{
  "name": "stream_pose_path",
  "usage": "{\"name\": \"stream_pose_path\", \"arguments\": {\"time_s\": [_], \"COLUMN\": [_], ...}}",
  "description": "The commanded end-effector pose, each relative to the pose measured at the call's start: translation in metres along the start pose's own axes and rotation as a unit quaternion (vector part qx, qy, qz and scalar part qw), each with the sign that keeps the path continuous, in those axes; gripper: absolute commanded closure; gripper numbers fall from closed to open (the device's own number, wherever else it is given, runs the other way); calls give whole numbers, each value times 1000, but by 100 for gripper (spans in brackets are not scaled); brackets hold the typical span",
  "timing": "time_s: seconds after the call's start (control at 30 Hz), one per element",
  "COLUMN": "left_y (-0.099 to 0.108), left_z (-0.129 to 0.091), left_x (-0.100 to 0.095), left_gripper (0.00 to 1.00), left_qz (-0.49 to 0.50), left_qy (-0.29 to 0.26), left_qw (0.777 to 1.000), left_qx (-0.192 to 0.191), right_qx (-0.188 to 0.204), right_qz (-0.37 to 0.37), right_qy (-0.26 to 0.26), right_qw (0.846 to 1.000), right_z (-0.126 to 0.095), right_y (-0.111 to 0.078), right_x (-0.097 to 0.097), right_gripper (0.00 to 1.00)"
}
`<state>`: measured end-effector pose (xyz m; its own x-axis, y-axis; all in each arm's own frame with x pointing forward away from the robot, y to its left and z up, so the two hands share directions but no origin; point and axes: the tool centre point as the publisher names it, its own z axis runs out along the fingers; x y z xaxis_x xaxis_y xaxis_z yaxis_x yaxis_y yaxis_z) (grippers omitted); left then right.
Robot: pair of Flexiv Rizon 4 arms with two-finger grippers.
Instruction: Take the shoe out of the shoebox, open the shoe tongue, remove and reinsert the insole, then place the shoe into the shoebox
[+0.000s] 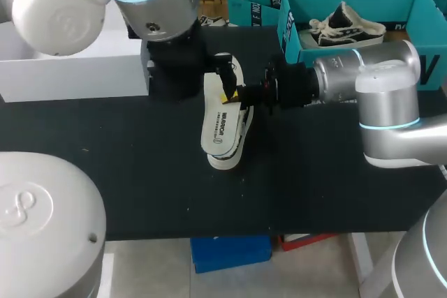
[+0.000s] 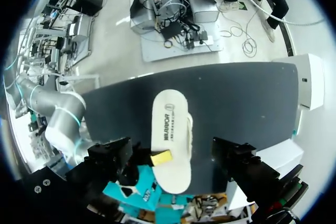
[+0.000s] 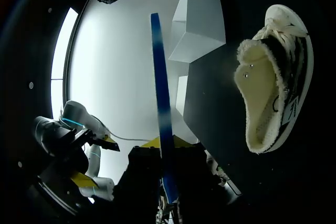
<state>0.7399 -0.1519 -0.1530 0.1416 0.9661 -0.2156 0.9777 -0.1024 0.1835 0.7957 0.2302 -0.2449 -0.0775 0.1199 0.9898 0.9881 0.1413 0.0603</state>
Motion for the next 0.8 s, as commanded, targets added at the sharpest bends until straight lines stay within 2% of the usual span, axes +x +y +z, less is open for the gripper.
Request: {"name": "stream_pose_path", "arguments": {"time_s": [0.03,0.27,0.5,0.8], "left_y": [1,-6,-1,27], "left_z": [7,11,13,17], "left_x": [-10,-12,-9,-7], "left_gripper": [0,0,0,0], "left_qz": [0,3,2,10], "left_qy": [36,58,66,71], "left_qw": [999,998,998,997], "left_qx": [2,8,11,6], "right_qx": [-1,-1,-1,-1], "right_qz": [0,0,0,0], "right_qy": [-1,-1,-1,-1], "right_qw": [1000,1000,1000,1000], "right_z": [1,1,1,1], "right_y": [0,0,0,0], "right_x": [0,0,0,0], "right_gripper": [100,100,100,100]}}
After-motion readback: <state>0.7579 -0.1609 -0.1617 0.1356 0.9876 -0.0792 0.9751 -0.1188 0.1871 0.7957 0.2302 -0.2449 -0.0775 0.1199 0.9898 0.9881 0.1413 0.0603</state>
